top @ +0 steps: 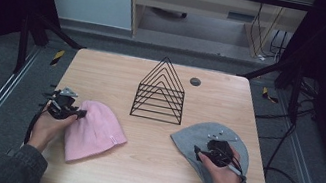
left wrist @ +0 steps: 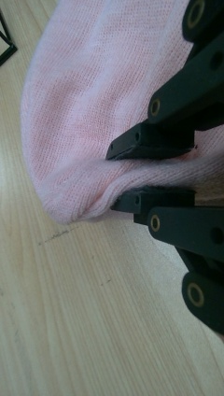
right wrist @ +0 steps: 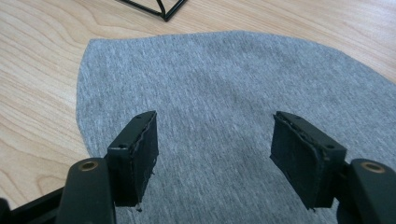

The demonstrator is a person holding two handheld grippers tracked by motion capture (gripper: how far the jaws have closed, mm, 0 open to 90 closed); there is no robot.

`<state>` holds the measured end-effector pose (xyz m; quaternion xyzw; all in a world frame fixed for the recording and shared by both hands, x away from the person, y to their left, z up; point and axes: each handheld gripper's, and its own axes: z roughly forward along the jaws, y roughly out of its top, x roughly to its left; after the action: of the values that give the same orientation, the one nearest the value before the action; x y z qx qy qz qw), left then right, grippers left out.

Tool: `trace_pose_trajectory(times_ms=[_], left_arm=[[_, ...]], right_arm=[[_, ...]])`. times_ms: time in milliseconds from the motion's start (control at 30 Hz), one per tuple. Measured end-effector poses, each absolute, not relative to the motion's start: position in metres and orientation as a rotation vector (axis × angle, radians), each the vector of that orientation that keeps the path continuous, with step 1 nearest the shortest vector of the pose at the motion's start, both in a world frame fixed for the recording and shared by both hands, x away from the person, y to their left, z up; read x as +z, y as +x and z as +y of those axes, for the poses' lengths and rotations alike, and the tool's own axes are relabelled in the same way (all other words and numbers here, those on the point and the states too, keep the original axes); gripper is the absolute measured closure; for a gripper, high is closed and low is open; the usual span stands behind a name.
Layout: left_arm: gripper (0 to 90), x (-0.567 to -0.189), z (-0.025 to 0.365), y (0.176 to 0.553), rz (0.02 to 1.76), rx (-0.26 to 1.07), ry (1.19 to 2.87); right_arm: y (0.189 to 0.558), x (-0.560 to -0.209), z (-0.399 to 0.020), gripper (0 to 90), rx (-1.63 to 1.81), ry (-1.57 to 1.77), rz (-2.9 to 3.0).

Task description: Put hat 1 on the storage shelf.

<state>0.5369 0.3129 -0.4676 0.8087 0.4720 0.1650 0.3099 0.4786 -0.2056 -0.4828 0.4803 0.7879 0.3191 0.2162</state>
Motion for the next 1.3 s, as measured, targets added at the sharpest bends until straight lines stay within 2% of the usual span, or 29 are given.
trace_pose_trajectory(times_ms=[667,1300], left_arm=[[79.4,-0.411,0.294,0.496,1.047,0.580,2.028],[80.3,-0.354,0.254,0.463,0.797,0.641,2.081]], right_arm=[[0.475,-0.477,-0.209,31.8,0.915,1.323,2.150],[0.468,-0.458,-0.209,33.0,0.987,1.281,2.079]])
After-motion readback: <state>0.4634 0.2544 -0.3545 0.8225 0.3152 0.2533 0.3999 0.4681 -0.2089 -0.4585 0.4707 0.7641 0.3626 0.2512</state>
